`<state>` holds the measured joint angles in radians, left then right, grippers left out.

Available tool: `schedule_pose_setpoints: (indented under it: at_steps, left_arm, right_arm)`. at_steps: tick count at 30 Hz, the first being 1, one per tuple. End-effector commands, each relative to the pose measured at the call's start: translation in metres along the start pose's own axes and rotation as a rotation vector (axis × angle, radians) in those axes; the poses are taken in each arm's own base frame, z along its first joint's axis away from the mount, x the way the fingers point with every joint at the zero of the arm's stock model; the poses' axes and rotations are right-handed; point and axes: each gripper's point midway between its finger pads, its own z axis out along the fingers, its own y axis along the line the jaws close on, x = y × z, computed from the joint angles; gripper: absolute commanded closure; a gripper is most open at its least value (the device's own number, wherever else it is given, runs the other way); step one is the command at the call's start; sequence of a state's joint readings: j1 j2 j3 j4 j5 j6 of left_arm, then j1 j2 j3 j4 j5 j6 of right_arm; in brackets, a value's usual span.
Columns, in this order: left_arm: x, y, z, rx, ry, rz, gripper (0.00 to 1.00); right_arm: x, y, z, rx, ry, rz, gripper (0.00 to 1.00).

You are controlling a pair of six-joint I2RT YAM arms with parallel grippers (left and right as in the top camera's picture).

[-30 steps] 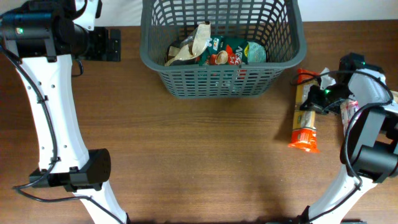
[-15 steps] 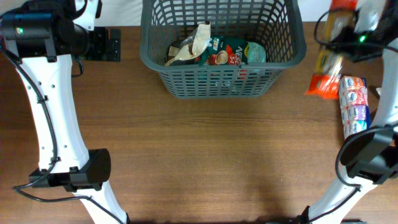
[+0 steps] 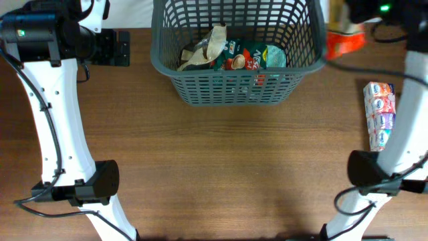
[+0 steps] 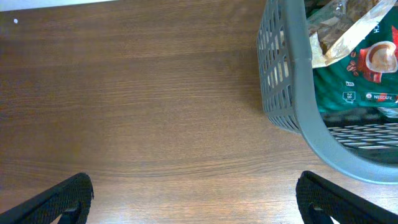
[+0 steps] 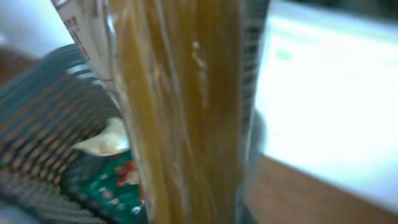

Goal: Pack container
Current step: 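Lift the spaghetti pack and carry it over the basket, then lower the spaghetti pack into the basket and open the right gripper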

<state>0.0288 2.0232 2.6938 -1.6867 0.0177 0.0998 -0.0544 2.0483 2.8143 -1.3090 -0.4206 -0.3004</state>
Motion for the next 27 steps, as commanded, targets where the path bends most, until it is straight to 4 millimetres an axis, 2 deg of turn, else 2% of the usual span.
schedule_pose_setpoints:
  at_steps: [1,4,11,14,17,20,27]
  left_arm:
    - [0.001,0.002,-0.010,-0.010,-0.019,-0.011,0.01]
    - [0.001,0.002,-0.010,-0.010,-0.019,-0.011,0.01]
    - [0.001,0.002,-0.010,-0.010,-0.019,-0.011,0.01]
    - [0.001,0.002,-0.010,-0.010,-0.019,-0.011,0.01]
    - [0.001,0.002,-0.010,-0.010,-0.019,-0.011,0.01]
    - [0.001,0.002,-0.010,-0.010,-0.019,-0.011,0.01]
    - [0.001,0.002,-0.010,-0.010,-0.019,-0.011,0.01]
  right_arm:
    - [-0.031,0.049,-0.011,-0.065,-0.095,-0.249,0.96]
    - [-0.030,0.057,0.009,-0.027,-0.065,-0.320,0.96]
    - [-0.026,0.049,0.056,-0.004,-0.055,-0.339,0.97]
    - [-0.013,0.053,0.085,-0.061,-0.029,-0.331,0.96]
    - [0.005,0.054,0.112,-0.081,0.016,-0.394,0.96]
    - [0.015,0.049,0.128,-0.076,0.042,-0.392,0.96]
    - [0.054,0.050,0.174,-0.139,0.122,-0.406,0.96]
